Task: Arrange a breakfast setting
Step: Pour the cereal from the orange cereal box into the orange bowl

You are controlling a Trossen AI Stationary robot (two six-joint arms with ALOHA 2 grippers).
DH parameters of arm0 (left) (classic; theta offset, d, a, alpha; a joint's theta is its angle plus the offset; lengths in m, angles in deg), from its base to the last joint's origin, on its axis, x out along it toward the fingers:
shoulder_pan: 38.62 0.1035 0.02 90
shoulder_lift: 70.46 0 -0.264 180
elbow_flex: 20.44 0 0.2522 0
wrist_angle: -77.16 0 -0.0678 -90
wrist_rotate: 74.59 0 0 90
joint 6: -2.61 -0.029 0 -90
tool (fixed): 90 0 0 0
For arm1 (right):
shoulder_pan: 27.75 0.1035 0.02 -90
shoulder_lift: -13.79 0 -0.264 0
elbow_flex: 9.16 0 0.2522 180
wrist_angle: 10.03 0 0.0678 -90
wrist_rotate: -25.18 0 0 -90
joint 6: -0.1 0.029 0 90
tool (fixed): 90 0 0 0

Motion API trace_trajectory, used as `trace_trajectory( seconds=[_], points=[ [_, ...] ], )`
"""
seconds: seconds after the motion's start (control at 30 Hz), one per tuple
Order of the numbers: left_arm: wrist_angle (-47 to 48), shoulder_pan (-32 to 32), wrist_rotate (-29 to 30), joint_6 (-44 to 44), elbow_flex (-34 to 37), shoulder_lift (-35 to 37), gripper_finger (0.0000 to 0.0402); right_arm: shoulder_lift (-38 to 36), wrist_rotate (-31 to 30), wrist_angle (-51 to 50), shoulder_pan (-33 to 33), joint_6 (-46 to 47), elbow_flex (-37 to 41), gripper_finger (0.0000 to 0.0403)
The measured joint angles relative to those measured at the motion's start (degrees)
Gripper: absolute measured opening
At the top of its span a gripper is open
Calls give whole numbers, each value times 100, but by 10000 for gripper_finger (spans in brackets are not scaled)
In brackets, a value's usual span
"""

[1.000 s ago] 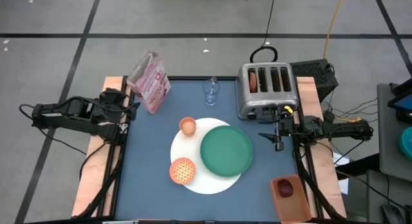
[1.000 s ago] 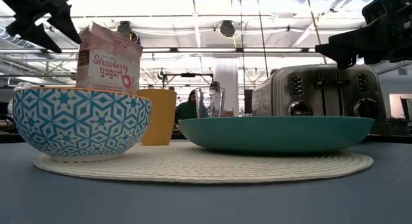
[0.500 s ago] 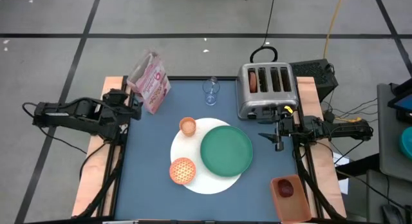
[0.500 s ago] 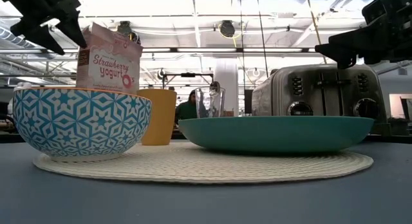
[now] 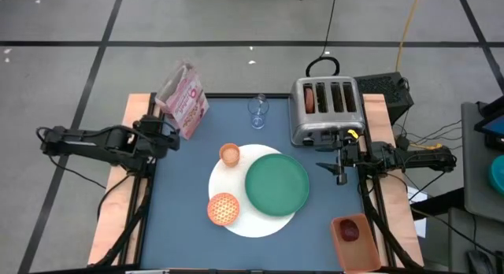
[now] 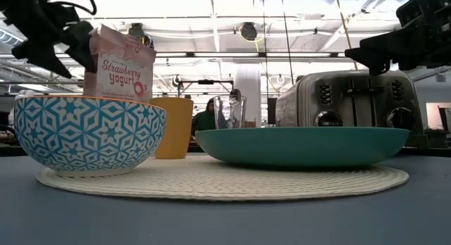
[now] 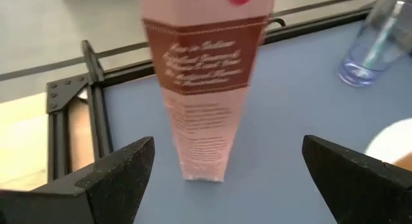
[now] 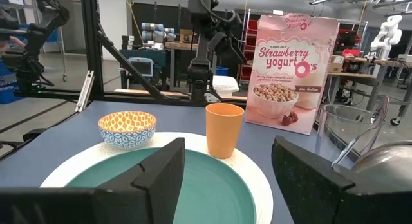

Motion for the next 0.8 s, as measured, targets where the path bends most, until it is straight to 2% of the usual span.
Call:
trace_trajectory(
  seconds=[0.17, 0.4, 0.57, 0.8],
  points=[
    [-75, -1, 102, 241, 369, 0, 397, 0, -1, 0, 1, 0, -1, 222],
    [-1336, -1, 114, -90, 1140, 0, 397, 0, -2, 0, 0, 0, 1, 222],
    [-1872, 0, 288, -55, 1652, 0, 397, 0, -1, 0, 0, 0, 1, 222],
    [-2273, 0, 498, -88, 1905, 0, 397, 0, -2, 0, 0, -1, 1, 222]
  ],
)
